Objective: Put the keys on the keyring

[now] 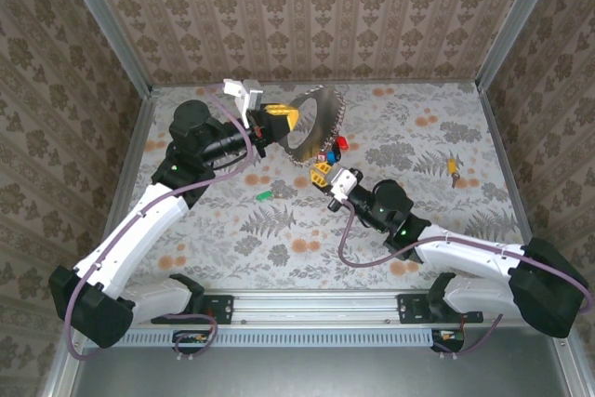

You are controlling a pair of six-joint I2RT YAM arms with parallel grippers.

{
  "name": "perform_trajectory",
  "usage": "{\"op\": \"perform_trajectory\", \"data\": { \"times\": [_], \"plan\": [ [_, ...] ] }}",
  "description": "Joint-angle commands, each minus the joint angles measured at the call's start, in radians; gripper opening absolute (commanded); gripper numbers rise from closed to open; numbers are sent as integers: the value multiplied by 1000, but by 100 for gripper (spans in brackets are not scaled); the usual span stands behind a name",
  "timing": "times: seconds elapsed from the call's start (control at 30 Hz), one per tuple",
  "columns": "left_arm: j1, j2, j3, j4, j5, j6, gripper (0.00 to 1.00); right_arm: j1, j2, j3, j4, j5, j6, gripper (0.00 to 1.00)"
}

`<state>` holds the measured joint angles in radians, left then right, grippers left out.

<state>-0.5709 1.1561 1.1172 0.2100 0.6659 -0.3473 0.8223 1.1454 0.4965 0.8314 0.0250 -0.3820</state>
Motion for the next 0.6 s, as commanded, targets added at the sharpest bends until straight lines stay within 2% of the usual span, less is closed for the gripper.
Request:
{"op": "perform_trajectory", "data": {
  "times": [0.0,0.23,0.57],
  "plan": [
    [-6,-36,16,31,24,7,0,-6,-55,-17,-13,-17,10,19],
    [-6,-35,49,-32,46,50,0,-25,-161,-59,-89,-9,33,19],
    [-7,-32,67,-26,84,50,0,-38,-196,-72,-97,-10,37,19]
  ]
}}
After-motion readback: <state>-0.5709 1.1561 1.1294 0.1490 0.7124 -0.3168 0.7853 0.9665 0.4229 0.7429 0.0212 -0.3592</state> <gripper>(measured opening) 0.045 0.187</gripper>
